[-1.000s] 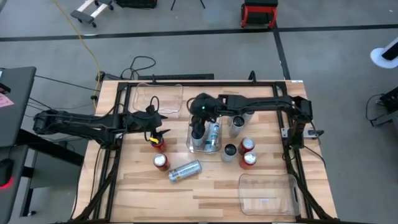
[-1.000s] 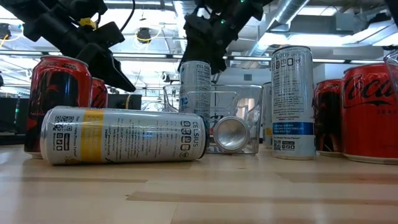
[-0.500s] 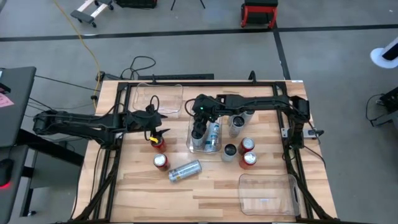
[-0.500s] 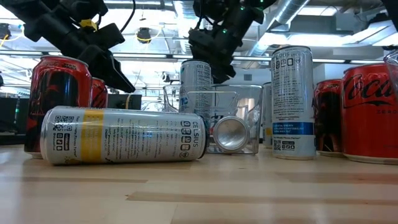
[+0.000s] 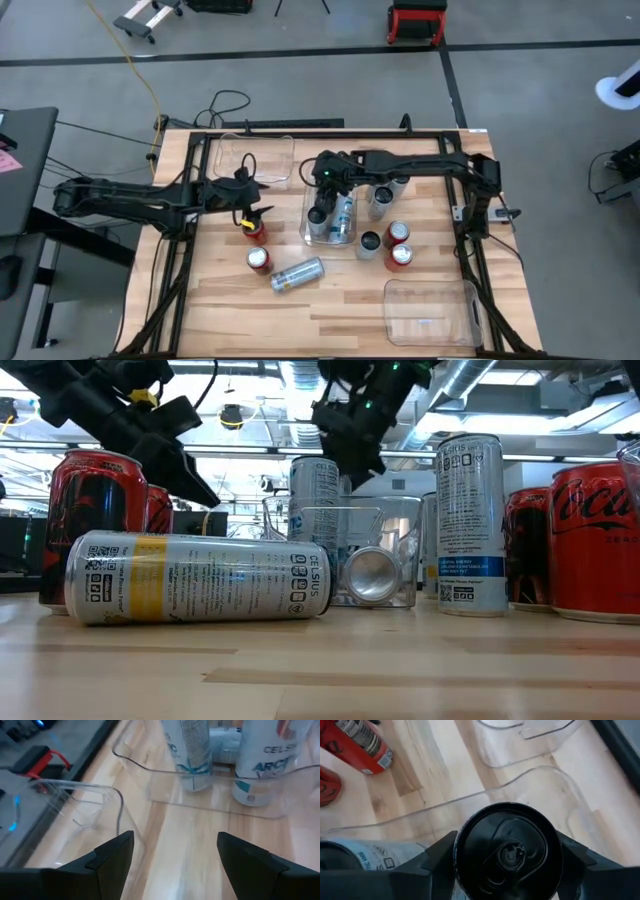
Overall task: Sort soda cans
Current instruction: Remove the white blue soda can from the middle transparent bin
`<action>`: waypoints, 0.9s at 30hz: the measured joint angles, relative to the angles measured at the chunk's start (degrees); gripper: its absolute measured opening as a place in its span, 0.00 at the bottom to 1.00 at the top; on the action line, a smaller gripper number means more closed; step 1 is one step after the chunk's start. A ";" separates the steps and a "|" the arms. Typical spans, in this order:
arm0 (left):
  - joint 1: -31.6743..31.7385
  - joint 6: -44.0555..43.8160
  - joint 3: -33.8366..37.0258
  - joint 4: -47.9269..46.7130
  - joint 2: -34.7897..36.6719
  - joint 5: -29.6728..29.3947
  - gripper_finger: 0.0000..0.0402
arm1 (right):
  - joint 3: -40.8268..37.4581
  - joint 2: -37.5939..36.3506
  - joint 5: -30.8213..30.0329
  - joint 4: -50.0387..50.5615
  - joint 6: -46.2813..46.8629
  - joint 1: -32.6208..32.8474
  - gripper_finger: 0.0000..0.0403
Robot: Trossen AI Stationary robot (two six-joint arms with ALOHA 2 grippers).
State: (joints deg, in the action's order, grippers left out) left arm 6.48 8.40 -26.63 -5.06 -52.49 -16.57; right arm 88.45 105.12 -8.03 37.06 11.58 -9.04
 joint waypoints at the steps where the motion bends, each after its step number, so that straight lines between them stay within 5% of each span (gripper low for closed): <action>1: 0.00 0.26 0.02 0.94 -0.04 -0.48 0.70 | -0.01 -0.84 0.00 -0.02 -0.03 0.00 0.62; 12: -0.09 0.42 -1.17 5.83 0.02 -2.35 0.70 | -0.01 -13.93 -0.04 5.63 0.42 4.26 0.62; 19: -0.09 -1.17 -1.31 6.13 0.02 -2.55 0.70 | 0.12 -19.05 -0.32 5.64 0.73 16.07 0.62; 27: -0.09 -3.50 -1.38 10.36 0.02 -1.70 0.70 | 0.10 -17.46 -8.05 9.47 6.31 26.79 0.62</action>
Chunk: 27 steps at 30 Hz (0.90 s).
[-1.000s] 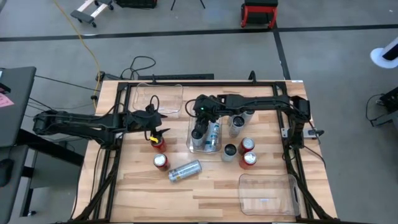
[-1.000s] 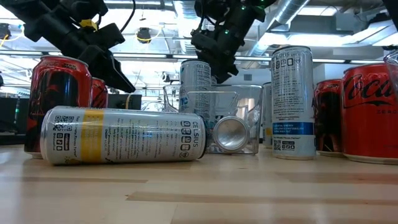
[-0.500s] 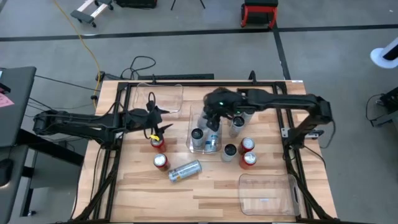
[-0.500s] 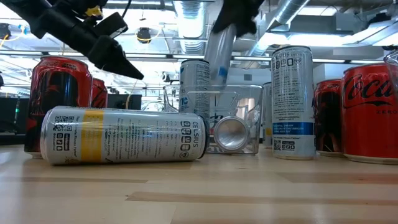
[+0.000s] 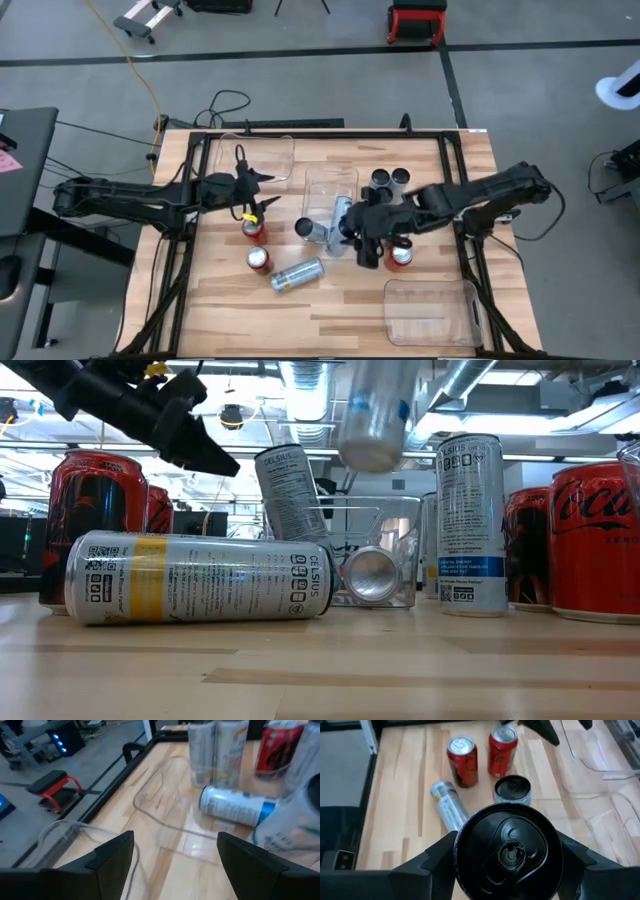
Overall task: Sort soda cans
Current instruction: Remove the white blue soda can from the middle transparent bin
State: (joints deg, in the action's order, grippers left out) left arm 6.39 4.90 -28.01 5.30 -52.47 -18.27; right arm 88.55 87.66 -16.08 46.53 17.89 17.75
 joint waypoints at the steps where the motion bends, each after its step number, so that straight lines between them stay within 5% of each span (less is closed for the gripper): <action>1: 0.00 -0.28 0.00 0.46 0.00 0.05 0.70 | 0.00 0.64 -0.12 0.70 0.59 0.95 0.62; 15: -2.19 -4.10 0.00 3.15 0.02 1.91 0.70 | 0.00 14.72 -1.57 1.08 3.26 6.22 0.62; 27: -4.25 -4.16 0.00 3.09 0.02 1.89 0.70 | -0.02 17.64 -1.94 -0.71 5.53 6.73 0.62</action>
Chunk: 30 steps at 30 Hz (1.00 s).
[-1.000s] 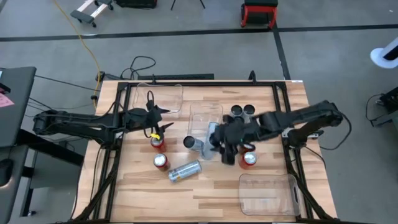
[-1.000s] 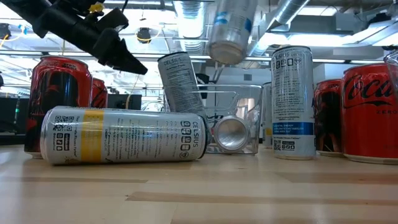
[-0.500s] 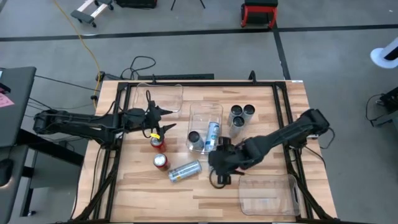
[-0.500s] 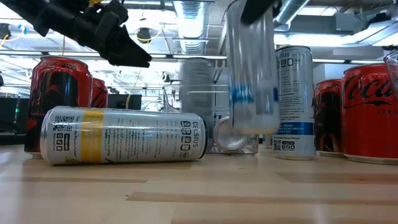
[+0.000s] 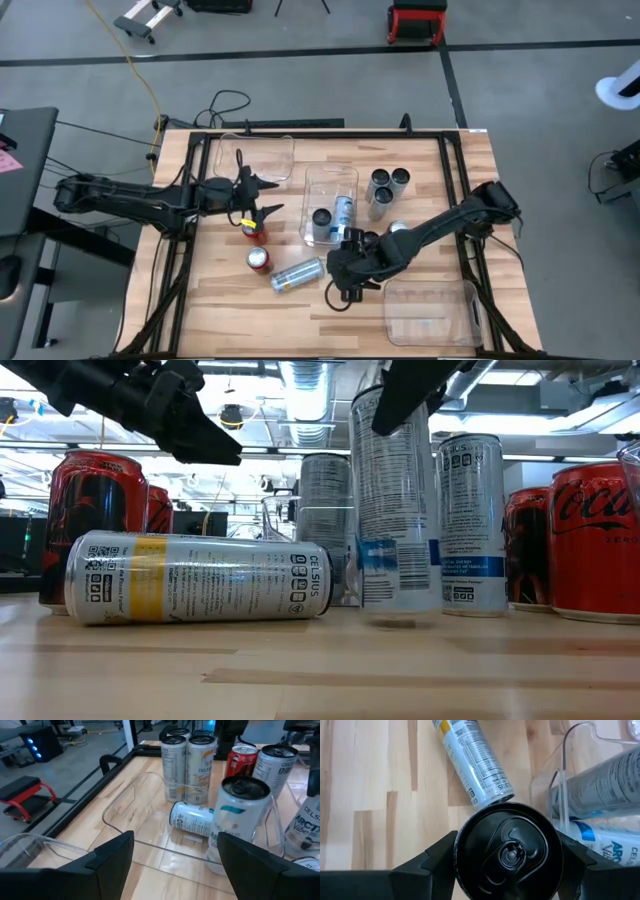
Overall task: Sort soda cans
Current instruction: Remove the white blue soda can from the middle transparent bin
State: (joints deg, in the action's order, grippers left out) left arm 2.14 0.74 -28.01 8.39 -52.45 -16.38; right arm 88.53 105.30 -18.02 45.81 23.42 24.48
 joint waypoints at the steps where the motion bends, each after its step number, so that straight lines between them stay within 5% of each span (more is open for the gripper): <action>1: -0.08 0.01 0.00 -0.01 0.00 0.00 0.70 | 0.00 0.00 0.02 -0.15 0.50 0.13 0.62; 5: -0.10 0.05 0.00 -0.03 0.00 0.00 0.70 | 0.00 0.00 -0.11 -0.01 1.09 0.71 0.64; 16: -0.10 0.71 0.00 -0.12 0.02 0.00 0.70 | 0.02 -0.11 -0.24 -0.14 2.15 1.34 0.93; 30: -0.10 0.65 0.00 -0.51 0.02 0.00 0.70 | 0.02 -10.19 -0.11 -7.52 -4.93 -2.42 0.95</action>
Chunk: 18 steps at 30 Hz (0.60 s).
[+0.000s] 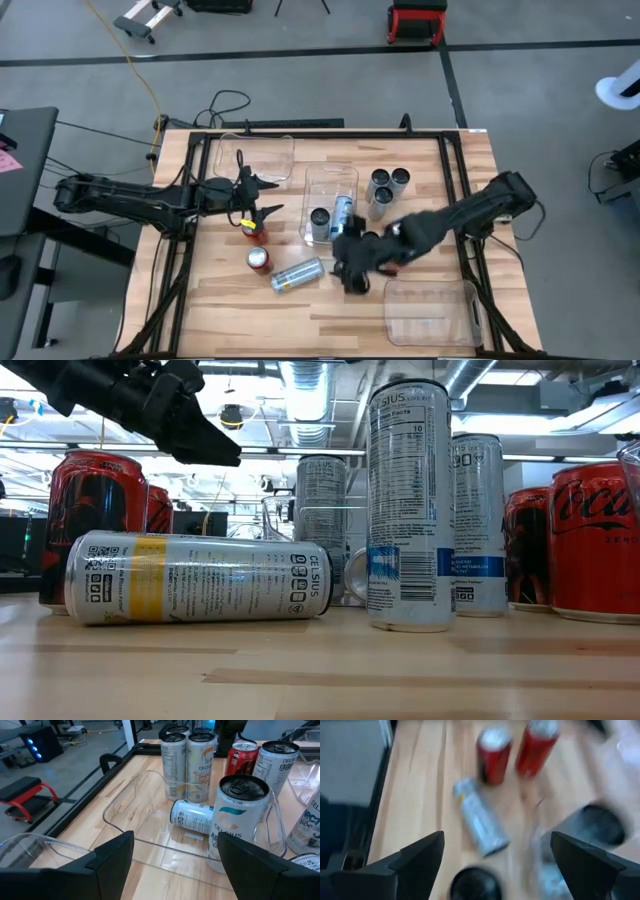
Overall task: Sort soda cans
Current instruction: Remove the white blue soda can from the middle transparent bin
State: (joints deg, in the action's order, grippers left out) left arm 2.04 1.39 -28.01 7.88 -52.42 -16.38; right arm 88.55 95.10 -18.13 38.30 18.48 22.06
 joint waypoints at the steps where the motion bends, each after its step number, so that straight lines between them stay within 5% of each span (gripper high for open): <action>1: 0.00 -0.04 0.00 0.00 0.00 0.00 0.70 | 0.00 -0.72 0.00 -0.96 -1.22 -1.30 0.95; 6: -0.54 -0.59 0.00 -1.16 -0.01 0.00 0.70 | 0.02 -1.20 1.23 -3.06 -3.39 -9.70 0.95; 10: -0.94 -0.59 0.00 -2.67 -0.02 0.00 0.70 | 0.00 0.71 8.77 -3.36 -3.37 -15.58 0.95; 18: -0.92 0.44 0.00 -5.36 -0.02 -1.10 0.70 | 0.00 6.64 12.20 -2.63 -4.05 -18.80 0.95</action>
State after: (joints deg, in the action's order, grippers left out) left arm 1.13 1.83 -28.01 2.52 -52.45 -17.48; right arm 88.55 101.75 -5.93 35.67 14.43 3.26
